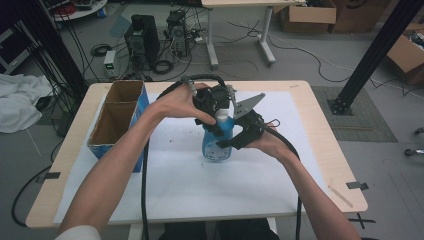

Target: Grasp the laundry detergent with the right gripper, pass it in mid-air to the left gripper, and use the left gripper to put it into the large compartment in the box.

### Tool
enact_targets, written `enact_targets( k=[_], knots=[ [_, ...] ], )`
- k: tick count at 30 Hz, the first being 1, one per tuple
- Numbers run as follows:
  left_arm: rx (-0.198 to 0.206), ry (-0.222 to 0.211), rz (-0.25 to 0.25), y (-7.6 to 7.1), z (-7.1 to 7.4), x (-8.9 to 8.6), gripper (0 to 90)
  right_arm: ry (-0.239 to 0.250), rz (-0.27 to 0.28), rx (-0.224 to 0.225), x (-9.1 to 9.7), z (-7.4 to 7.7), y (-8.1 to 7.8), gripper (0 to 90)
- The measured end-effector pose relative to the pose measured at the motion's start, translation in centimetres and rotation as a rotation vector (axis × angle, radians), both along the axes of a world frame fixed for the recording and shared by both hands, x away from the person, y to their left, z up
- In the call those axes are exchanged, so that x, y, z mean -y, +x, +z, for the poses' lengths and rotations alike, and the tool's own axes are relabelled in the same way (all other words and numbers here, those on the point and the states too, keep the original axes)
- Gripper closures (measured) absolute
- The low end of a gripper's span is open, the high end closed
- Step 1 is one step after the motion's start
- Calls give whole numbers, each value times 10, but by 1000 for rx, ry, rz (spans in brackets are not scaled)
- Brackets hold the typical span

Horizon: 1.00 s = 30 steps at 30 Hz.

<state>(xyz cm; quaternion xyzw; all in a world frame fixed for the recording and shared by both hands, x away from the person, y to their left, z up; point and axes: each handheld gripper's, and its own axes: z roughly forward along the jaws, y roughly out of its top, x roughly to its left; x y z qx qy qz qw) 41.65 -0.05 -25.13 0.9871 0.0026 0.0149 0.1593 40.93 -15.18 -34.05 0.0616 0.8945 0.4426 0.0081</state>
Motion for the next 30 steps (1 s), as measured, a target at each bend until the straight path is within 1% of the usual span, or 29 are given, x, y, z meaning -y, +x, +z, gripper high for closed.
enact_targets(
  k=[5, 8, 13, 15, 17, 20, 21, 24, 25, 27, 30],
  knots=[
    [-2, 2, 1, 0, 0, 0, 379, -8, -2, 3, 1, 0, 0, 304],
    [0, 5, 1, 0, 0, 0, 379, -13, -8, -7, 3, 0, 0, 285],
    [-2, 5, 11, 0, 1, -1, 378, -42, -9, -6, 5, 0, 0, 235],
    [-2, 5, 17, 0, 2, -2, 378, -49, -13, -13, 8, 0, 0, 209],
    [-3, 7, 26, 1, 2, -3, 379, -72, -24, -15, 10, 2, 0, 185],
    [1, 10, 48, 1, 3, -5, 379, -102, -33, -34, 16, 3, 1, 155],
    [6, 13, 50, 2, 4, -5, 378, -120, -41, -28, 18, 4, 1, 150],
    [5, 18, 79, 2, 7, -8, 378, -139, -56, -34, 26, 6, 0, 152],
    [4, 23, 88, 3, 9, -9, 379, -153, -67, -30, 29, 7, 0, 150],
    [9, 19, 106, 4, 11, -11, 379, -181, -93, -25, 35, 9, 1, 152],
    [10, 30, 141, 5, 17, -15, 379, -202, -114, -36, 44, 11, 2, 151]
  ],
)
